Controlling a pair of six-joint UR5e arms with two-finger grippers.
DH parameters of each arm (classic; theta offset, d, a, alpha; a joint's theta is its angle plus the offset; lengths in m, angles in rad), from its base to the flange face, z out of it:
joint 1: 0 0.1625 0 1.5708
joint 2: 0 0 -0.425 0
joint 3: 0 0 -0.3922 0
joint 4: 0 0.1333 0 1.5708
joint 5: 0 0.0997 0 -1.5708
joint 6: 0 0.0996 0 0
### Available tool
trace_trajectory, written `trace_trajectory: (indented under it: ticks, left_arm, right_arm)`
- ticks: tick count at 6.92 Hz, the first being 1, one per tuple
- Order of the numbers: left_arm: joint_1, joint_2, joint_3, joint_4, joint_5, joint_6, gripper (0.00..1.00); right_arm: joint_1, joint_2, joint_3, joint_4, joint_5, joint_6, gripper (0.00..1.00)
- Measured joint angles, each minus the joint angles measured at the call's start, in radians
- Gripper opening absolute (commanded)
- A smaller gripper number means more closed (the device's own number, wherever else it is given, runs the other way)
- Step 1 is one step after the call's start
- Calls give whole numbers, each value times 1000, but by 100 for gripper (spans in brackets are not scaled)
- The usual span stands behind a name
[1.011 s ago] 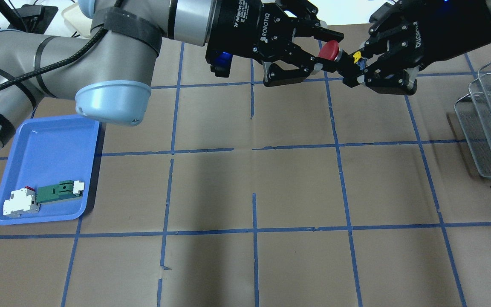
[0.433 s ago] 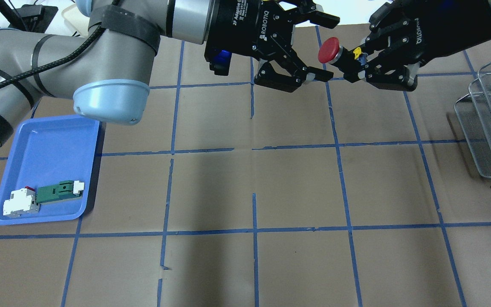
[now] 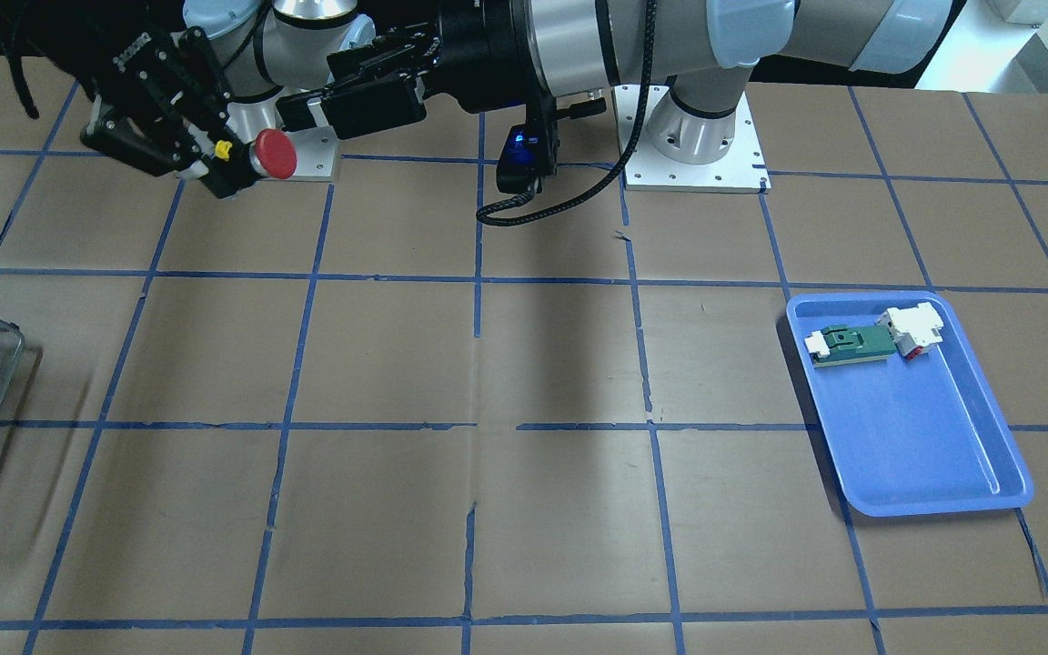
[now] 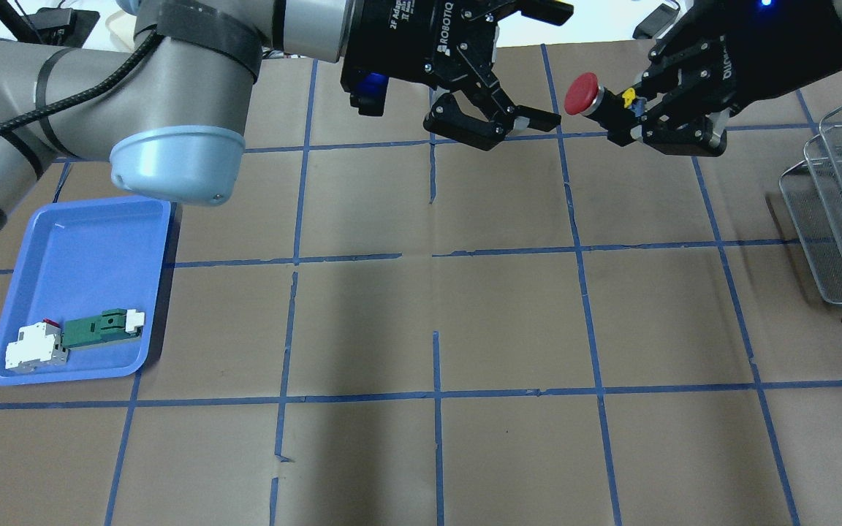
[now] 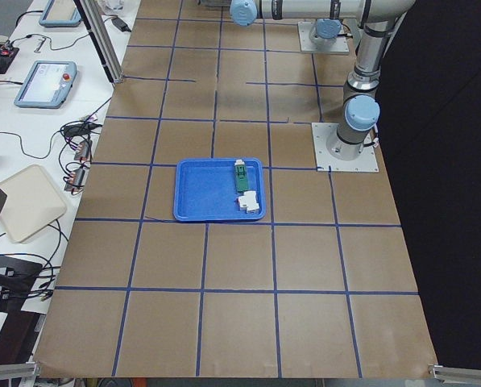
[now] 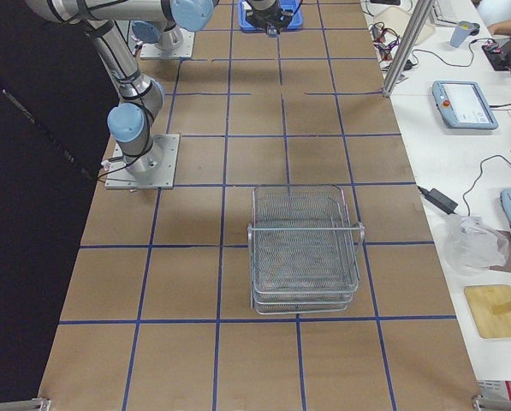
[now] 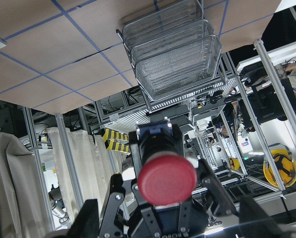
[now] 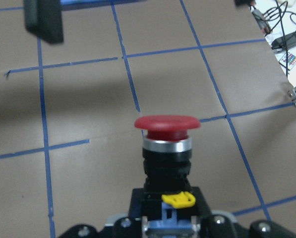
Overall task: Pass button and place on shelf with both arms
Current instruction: 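Open and withdraw the left gripper while the right gripper carries the button away, then lower the button into the wire basket with the right gripper while the left arm retracts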
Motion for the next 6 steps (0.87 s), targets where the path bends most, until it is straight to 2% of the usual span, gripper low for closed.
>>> trace_trajectory:
  ticks: [2,4,6]
  left_arm:
    - [24,-10,38,21,160,100,98]
    - [27,-24,41,2,376,346,99]
    - [31,-24,54,-136,590,709,100]
  right_arm:
    - [-149,120,-9,-104,-175,-79,0]
    - [-306,250,-14,-243,-351,-219,0]
    - [-400,317,-20,-300,-418,-356,0]
